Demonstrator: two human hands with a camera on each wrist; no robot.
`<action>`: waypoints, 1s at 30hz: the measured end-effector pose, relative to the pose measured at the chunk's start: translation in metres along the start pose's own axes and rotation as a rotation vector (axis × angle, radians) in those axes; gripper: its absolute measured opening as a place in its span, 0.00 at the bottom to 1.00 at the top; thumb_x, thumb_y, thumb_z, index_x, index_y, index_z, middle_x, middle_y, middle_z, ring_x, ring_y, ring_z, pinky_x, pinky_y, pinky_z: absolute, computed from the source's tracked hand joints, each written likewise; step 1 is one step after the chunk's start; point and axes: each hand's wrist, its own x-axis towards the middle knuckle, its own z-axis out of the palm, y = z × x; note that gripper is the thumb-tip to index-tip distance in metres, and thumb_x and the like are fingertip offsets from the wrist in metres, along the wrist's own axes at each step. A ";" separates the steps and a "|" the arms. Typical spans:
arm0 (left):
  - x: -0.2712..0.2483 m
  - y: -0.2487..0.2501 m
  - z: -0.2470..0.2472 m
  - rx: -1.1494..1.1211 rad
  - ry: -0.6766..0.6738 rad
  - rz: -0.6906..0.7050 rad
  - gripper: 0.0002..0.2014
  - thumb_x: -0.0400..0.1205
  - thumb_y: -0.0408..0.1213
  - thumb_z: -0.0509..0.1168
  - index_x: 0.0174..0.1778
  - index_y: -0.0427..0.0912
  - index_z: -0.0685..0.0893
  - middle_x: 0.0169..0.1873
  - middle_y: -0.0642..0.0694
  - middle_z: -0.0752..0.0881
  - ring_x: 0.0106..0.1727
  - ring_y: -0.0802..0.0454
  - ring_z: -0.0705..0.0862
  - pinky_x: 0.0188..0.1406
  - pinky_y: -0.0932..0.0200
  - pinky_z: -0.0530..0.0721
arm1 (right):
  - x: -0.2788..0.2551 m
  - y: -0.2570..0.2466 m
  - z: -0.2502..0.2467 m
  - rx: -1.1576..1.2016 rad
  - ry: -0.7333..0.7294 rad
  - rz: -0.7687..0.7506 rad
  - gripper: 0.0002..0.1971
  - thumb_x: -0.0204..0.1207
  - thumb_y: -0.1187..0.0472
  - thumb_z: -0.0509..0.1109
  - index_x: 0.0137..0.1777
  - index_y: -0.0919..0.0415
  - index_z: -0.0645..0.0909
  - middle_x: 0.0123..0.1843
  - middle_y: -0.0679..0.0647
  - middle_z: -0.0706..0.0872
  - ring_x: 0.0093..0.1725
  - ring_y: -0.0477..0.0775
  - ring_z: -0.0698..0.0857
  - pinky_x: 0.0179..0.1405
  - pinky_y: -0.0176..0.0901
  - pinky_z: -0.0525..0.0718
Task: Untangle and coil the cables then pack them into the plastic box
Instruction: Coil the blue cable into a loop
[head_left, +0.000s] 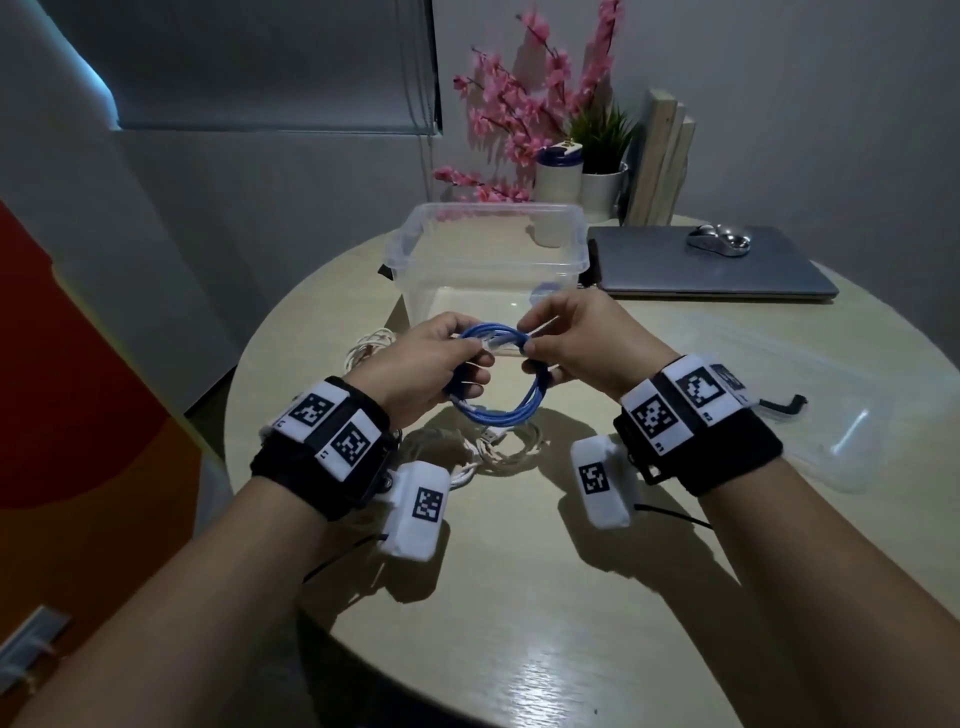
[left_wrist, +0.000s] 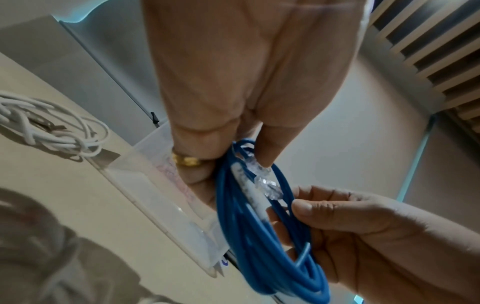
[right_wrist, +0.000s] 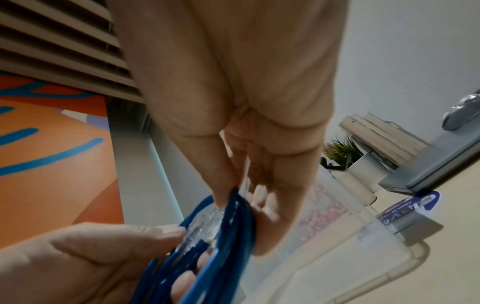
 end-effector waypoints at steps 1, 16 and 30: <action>0.003 -0.002 -0.002 0.011 -0.008 -0.018 0.09 0.87 0.29 0.55 0.59 0.39 0.77 0.43 0.42 0.82 0.37 0.52 0.82 0.41 0.58 0.81 | 0.006 0.001 0.001 -0.049 0.006 -0.004 0.06 0.76 0.73 0.69 0.44 0.62 0.80 0.42 0.64 0.87 0.37 0.56 0.88 0.35 0.47 0.89; 0.036 -0.007 -0.006 0.993 -0.189 -0.224 0.11 0.77 0.43 0.70 0.51 0.41 0.85 0.48 0.45 0.87 0.50 0.49 0.84 0.48 0.56 0.81 | 0.041 -0.020 -0.018 0.222 0.162 0.247 0.08 0.75 0.78 0.67 0.41 0.66 0.79 0.38 0.62 0.83 0.33 0.57 0.85 0.41 0.51 0.89; 0.032 -0.003 0.007 0.913 -0.163 -0.283 0.10 0.73 0.38 0.69 0.37 0.43 0.72 0.36 0.45 0.78 0.41 0.43 0.79 0.34 0.59 0.72 | 0.050 -0.051 -0.017 0.382 0.370 0.346 0.10 0.76 0.77 0.66 0.40 0.61 0.75 0.37 0.63 0.84 0.34 0.57 0.86 0.43 0.53 0.89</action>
